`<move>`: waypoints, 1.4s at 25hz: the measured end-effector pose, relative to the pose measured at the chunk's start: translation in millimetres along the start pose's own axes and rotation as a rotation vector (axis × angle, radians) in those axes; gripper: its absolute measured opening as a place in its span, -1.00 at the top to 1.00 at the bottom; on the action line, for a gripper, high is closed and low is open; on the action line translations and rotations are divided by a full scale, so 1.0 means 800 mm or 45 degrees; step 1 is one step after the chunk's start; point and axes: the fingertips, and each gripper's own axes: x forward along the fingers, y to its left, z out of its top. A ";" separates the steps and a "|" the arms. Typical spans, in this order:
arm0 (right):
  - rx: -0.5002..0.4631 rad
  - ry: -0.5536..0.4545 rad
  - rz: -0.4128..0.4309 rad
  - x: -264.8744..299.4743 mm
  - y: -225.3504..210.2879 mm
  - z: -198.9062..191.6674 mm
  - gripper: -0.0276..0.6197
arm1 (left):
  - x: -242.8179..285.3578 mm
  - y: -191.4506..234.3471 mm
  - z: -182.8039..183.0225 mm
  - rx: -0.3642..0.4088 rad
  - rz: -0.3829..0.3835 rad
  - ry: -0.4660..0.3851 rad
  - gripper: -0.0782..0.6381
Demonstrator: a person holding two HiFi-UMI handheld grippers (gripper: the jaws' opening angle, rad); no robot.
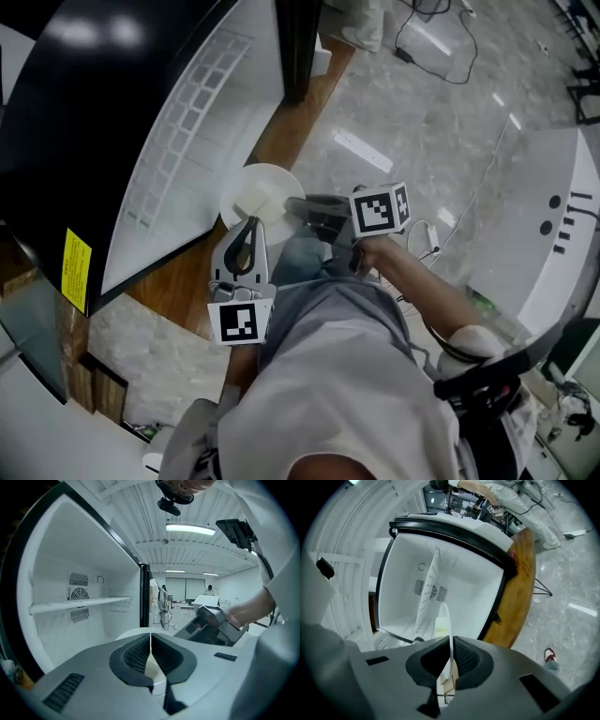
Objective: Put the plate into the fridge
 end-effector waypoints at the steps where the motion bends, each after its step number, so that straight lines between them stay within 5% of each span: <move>1: 0.001 0.024 0.009 0.010 -0.002 0.022 0.83 | 0.017 0.014 0.005 -0.008 0.015 0.011 0.71; 7: -0.052 0.164 0.024 0.066 0.006 0.093 0.83 | 0.066 0.085 0.013 -0.025 0.168 0.055 0.71; 12: -0.158 0.324 0.071 0.057 0.049 0.094 0.83 | 0.051 0.076 0.042 0.100 0.359 0.085 0.71; 26: -0.296 0.641 0.227 0.019 0.110 0.139 0.83 | 0.057 0.045 0.134 -0.094 0.838 -0.031 0.72; 32: -0.374 0.669 0.276 0.010 0.134 0.145 0.83 | 0.036 0.030 0.167 -0.085 0.913 -0.045 0.72; 35: -0.304 0.648 0.303 0.016 0.148 0.151 0.83 | 0.023 0.028 0.176 -0.066 0.926 -0.050 0.72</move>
